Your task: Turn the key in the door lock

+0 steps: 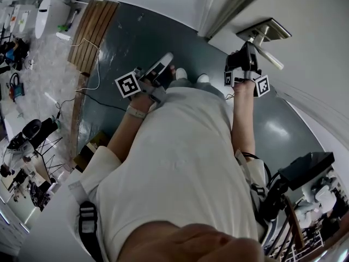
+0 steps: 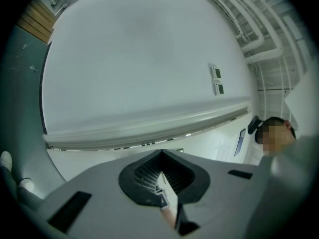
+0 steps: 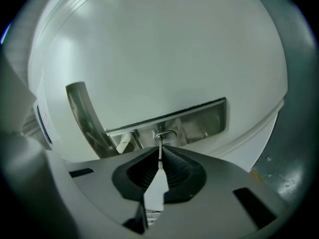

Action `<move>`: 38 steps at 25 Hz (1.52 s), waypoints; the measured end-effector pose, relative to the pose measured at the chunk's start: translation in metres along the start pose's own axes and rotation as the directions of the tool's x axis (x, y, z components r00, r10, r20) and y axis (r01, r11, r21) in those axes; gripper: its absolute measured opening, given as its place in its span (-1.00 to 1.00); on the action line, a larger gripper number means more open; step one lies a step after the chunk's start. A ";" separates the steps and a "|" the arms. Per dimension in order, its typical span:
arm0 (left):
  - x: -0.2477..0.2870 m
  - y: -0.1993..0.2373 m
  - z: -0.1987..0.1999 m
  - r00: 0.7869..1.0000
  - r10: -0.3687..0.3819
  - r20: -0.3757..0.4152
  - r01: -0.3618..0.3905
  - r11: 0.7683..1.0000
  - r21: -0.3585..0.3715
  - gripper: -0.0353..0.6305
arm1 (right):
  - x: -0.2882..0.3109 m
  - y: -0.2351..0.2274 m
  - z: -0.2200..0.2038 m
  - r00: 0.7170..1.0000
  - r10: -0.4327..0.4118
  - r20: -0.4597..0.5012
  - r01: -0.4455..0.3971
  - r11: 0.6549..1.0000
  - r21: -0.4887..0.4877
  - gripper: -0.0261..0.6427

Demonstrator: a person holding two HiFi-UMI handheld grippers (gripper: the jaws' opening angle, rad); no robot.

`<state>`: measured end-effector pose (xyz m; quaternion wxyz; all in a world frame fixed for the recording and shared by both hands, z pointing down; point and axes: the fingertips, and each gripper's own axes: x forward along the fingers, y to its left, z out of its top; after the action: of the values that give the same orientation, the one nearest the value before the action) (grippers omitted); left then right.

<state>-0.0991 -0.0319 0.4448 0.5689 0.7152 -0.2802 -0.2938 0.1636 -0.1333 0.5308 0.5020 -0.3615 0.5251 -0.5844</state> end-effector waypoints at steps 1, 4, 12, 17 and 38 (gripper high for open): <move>-0.001 0.000 0.000 1.000 0.002 0.002 -0.002 1.000 -0.001 -0.88 | 0.000 -0.001 0.000 0.999 0.034 0.007 -0.034 0.997 0.067 -0.81; -0.003 0.000 0.000 1.000 0.010 0.005 -0.010 1.000 -0.004 -0.88 | 0.000 -0.004 -0.001 0.995 0.099 0.016 -0.100 0.981 0.167 -0.81; -0.006 0.000 -0.005 1.000 0.013 0.006 -0.013 1.000 -0.010 -0.88 | 0.001 -0.004 -0.005 0.992 0.128 0.005 -0.128 0.980 0.151 -0.81; -0.004 0.003 -0.009 1.000 0.014 0.000 -0.014 1.000 -0.014 -0.88 | -0.013 0.003 -0.012 0.993 -0.009 -0.120 -0.013 0.984 -0.178 -0.74; -0.010 0.006 -0.014 1.000 0.018 0.024 -0.017 0.999 -0.038 -0.88 | -0.003 -0.006 -0.035 0.856 -0.471 0.215 -0.308 -0.797 -0.519 -0.49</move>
<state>-0.0963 -0.0169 0.4546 0.5812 0.6982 -0.2881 -0.3027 0.1299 -0.1221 0.5301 -0.4251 -0.5219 0.7150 0.1889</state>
